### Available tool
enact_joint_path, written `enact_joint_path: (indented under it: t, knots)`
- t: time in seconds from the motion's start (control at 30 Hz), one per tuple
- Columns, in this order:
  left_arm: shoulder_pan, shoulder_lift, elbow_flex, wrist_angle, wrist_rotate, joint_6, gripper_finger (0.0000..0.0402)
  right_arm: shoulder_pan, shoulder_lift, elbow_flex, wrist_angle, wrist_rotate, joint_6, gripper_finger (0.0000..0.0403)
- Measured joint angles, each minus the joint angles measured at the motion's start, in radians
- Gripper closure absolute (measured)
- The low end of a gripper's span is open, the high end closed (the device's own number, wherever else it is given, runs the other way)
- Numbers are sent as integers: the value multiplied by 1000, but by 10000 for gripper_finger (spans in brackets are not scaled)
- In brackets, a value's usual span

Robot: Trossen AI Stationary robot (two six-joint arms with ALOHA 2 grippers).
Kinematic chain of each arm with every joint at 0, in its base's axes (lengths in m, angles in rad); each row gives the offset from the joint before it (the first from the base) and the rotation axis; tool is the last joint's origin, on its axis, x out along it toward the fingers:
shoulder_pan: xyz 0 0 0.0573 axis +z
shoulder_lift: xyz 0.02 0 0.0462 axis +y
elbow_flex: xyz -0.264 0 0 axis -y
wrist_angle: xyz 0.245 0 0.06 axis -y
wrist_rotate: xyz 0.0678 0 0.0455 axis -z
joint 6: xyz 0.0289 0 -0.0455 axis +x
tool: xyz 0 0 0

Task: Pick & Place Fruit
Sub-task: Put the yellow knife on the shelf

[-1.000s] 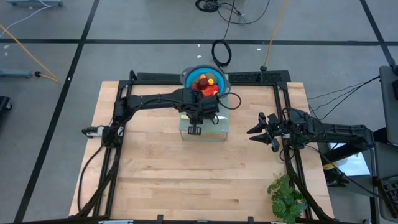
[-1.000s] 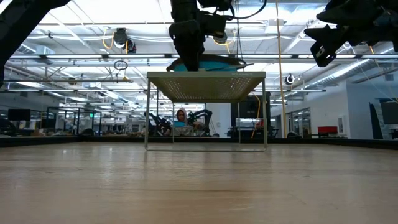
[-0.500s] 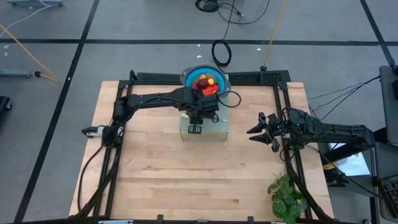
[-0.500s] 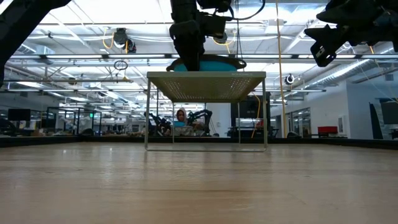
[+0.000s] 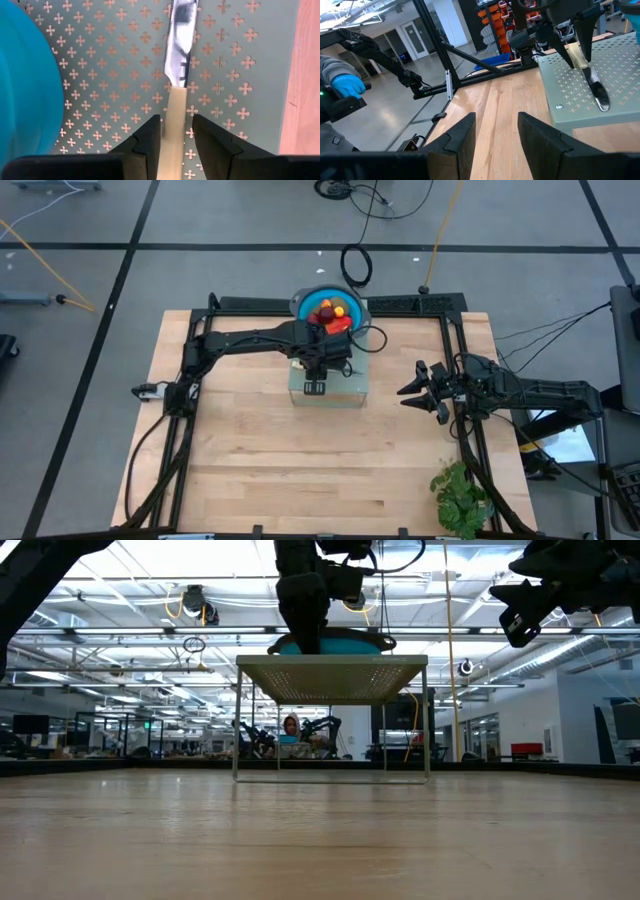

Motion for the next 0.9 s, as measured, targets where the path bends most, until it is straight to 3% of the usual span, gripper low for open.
enact_joint_path:
  t: [0.9]
  knots:
    - [-2, 5, 47, -37, -10, -29, 282, 0, 0, 0, 0, 0, -3, 264]
